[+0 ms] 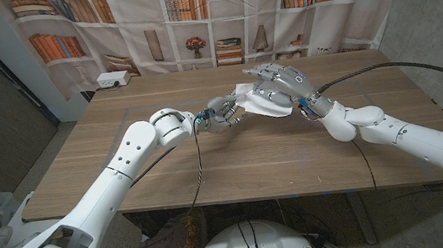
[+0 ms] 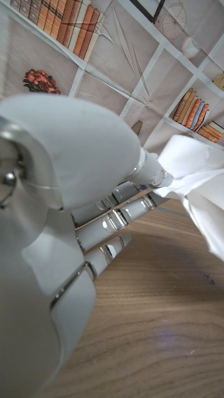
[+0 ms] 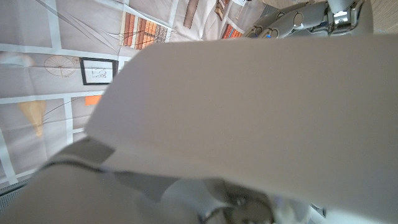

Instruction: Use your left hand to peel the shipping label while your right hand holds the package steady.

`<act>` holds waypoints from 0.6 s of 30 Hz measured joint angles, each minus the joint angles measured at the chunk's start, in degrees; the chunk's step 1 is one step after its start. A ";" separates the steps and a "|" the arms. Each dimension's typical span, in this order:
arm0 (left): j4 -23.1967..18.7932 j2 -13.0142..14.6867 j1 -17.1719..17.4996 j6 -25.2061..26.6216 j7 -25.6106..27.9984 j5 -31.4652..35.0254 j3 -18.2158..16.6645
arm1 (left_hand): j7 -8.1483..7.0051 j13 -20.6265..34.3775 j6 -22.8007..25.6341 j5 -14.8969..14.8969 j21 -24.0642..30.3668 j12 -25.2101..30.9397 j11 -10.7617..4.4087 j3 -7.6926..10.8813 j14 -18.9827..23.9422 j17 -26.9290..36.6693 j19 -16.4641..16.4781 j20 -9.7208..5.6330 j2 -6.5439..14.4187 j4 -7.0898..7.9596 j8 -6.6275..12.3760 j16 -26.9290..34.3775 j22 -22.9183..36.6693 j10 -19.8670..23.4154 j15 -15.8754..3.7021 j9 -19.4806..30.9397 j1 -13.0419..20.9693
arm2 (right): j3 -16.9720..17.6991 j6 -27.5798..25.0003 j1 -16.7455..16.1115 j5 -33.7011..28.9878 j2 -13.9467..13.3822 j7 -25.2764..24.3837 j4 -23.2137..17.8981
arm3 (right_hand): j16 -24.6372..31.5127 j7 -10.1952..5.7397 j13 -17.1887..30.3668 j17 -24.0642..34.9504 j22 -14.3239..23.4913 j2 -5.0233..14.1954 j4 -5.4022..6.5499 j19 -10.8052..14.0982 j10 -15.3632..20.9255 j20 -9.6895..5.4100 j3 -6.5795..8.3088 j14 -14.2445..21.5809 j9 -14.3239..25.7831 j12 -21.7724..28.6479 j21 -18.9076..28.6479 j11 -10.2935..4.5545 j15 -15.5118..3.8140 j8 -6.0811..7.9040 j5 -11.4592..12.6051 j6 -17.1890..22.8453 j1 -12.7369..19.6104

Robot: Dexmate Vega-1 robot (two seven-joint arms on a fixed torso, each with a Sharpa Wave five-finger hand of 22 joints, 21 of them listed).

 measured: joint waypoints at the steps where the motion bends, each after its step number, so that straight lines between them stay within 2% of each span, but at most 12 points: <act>1: 0.00 -0.05 0.00 -0.05 0.04 0.03 0.00 | 0.00 0.00 0.00 0.00 0.00 -0.05 0.00 0.00 0.00 0.00 0.00 0.00 0.00 0.00 0.00 0.00 0.00 0.00 0.00 0.00 0.00 | 0.19 -0.16 -0.24 0.27 -0.10 0.20 -0.20 | 0.26 0.00 -0.01 0.00 0.00 0.00 0.00 -0.02 0.00 0.02 0.00 0.00 0.00 0.00 0.00 0.00 0.00 0.00 0.00 0.00 0.00; 18: 0.17 -0.32 -0.26 -0.39 0.40 0.82 0.06 | 0.21 -0.01 0.21 0.00 0.00 0.19 -0.09 -0.01 0.00 0.27 0.01 0.00 0.00 0.00 -0.21 0.00 0.00 -0.09 0.00 0.00 0.00 | 2.70 -1.36 -2.46 1.38 -0.84 0.75 -1.79 | 0.47 -0.01 -0.51 0.28 -0.01 0.00 0.16 -0.55 0.00 0.10 -0.16 0.31 0.12 0.00 0.00 -0.01 -0.31 0.00 -0.44 -0.01 0.00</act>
